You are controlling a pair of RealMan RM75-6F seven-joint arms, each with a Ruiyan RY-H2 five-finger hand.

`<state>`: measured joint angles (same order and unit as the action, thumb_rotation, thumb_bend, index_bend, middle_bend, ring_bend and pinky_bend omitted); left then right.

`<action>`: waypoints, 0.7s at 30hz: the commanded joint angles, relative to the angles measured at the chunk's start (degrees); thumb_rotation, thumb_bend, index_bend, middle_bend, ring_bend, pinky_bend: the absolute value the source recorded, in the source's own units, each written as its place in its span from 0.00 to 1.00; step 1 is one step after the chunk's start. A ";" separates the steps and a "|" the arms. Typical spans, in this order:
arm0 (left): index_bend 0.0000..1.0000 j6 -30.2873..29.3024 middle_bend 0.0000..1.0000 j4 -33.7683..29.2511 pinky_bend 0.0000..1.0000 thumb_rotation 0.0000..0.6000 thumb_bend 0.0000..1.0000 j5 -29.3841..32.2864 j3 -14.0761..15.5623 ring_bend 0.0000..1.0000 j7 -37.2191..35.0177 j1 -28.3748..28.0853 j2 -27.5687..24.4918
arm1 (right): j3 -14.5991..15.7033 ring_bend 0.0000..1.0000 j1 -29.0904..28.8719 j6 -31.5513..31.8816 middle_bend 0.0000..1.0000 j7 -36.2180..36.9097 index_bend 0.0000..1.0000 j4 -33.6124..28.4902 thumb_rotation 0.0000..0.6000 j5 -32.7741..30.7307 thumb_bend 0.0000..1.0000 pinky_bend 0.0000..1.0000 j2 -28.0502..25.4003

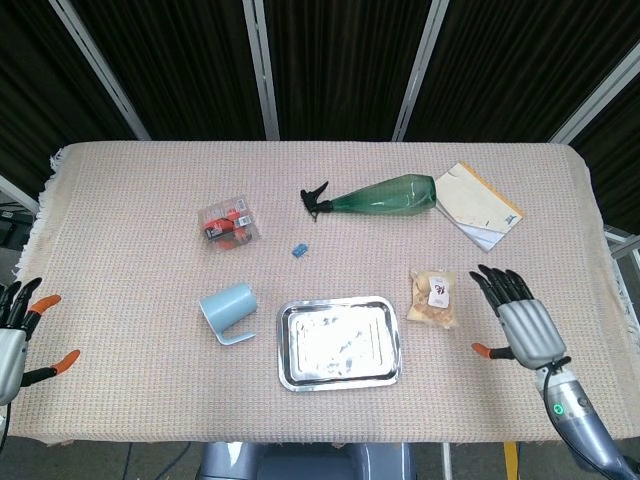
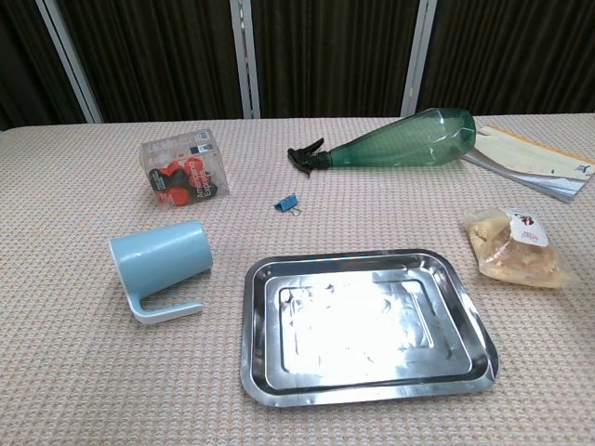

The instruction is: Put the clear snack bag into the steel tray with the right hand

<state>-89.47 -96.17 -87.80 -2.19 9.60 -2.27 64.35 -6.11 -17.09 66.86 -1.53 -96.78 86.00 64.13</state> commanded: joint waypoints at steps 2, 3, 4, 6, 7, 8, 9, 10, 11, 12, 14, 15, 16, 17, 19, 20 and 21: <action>0.23 0.03 0.05 -0.29 0.00 0.79 0.04 0.07 0.02 0.00 0.14 0.03 -0.29 | -2.14 0.00 -6.17 -8.56 0.00 1.58 0.03 1.99 1.00 -3.62 0.00 0.00 1.34; 0.23 -0.02 0.05 -0.37 0.00 0.79 0.04 0.10 0.03 0.00 0.17 0.08 -0.36 | -2.26 0.00 -6.98 -9.86 0.00 1.71 0.03 2.58 1.00 -4.11 0.00 0.00 1.77; 0.23 -0.08 0.05 -0.43 0.00 0.79 0.04 0.15 0.03 0.00 0.18 0.13 -0.43 | -2.33 0.00 -7.72 -11.08 0.00 1.87 0.03 3.22 1.00 -4.60 0.00 0.00 2.22; 0.23 -0.15 0.05 -0.55 0.00 0.79 0.04 0.28 0.04 0.00 0.24 0.24 -0.60 | -2.35 0.00 -9.32 -13.80 0.00 1.91 0.03 4.95 1.00 -5.82 0.00 0.00 3.41; 0.23 -0.14 0.05 -0.60 0.00 0.79 0.04 0.32 0.06 0.00 0.27 0.27 -0.65 | -2.32 0.00 -9.86 -14.67 0.00 1.88 0.03 5.68 1.00 -6.24 0.00 0.00 3.94; 0.23 -0.11 0.05 -0.65 0.00 0.80 0.04 0.35 0.07 0.00 0.30 0.28 -0.70 | -2.29 0.00 -10.32 -15.48 0.00 1.87 0.03 6.41 1.00 -6.74 0.00 0.00 4.49; 0.23 -0.06 0.05 -0.70 0.00 0.80 0.04 0.39 0.08 0.00 0.32 0.27 -0.75 | -2.22 0.00 -10.77 -16.33 0.00 1.87 0.03 7.17 1.00 -7.26 0.00 0.01 5.09; 0.23 -0.03 0.05 -0.76 0.00 0.80 0.04 0.42 0.08 0.00 0.36 0.27 -0.79 | -2.21 0.00 -11.17 -16.99 0.00 1.94 0.03 7.92 1.00 -7.75 0.00 0.01 5.71; 0.23 0.01 0.05 -0.83 0.00 0.80 0.04 0.42 0.09 0.00 0.39 0.25 -0.82 | -2.23 0.00 -11.68 -17.82 0.00 2.07 0.03 9.07 1.00 -8.53 0.01 0.01 6.64; 0.23 0.07 0.05 -0.86 0.00 0.80 0.04 0.42 0.08 0.00 0.39 0.21 -0.81 | -2.22 0.00 -11.97 -18.26 0.00 2.06 0.03 9.82 1.00 -8.97 0.01 0.01 7.24; 0.23 0.25 0.05 -0.92 0.00 0.80 0.04 0.45 0.08 0.00 0.40 0.12 -0.75 | -2.15 0.00 -12.58 -19.12 0.00 1.86 0.03 11.30 1.00 -9.72 0.01 0.01 8.40; 0.23 0.40 0.05 -0.95 0.00 0.80 0.04 0.47 0.10 0.00 0.42 0.06 -0.71 | -2.07 0.00 -12.98 -19.74 0.00 1.78 0.03 12.17 1.00 -10.24 0.01 0.01 9.15; 0.23 0.50 0.05 -0.96 0.00 0.79 0.04 0.49 0.13 0.00 0.43 0.03 -0.68 | -1.99 0.00 -13.23 -20.17 0.00 1.76 0.03 12.65 1.00 -10.52 0.01 0.01 9.60; 0.23 0.57 0.05 -0.96 0.00 0.80 0.04 0.51 0.16 0.00 0.45 0.01 -0.65 | -1.89 0.00 -13.48 -20.60 0.00 1.77 0.03 13.11 1.00 -10.79 0.01 0.01 10.03; 0.23 0.71 0.05 -0.94 0.00 0.80 0.04 0.63 0.19 0.00 0.44 0.01 -0.62 | -1.59 0.00 -14.12 -21.78 0.00 1.62 0.03 14.20 1.00 -11.41 0.02 0.01 10.92; 0.23 0.78 0.05 -0.93 0.00 0.80 0.04 0.71 0.20 0.00 0.39 0.00 -0.62 | -1.42 0.00 -14.39 -22.20 0.00 1.41 0.04 14.59 1.00 -11.53 0.02 0.01 11.29; 0.23 0.88 0.05 -0.90 0.00 0.79 0.04 0.83 0.22 0.00 0.33 0.01 -0.60 | -1.24 0.00 -14.73 -22.63 0.00 1.13 0.04 15.09 1.00 -11.70 0.02 0.01 11.80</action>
<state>-88.63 -97.09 -87.01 -1.98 9.96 -2.26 63.74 -7.61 -31.41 44.68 -0.10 -82.13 74.59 75.45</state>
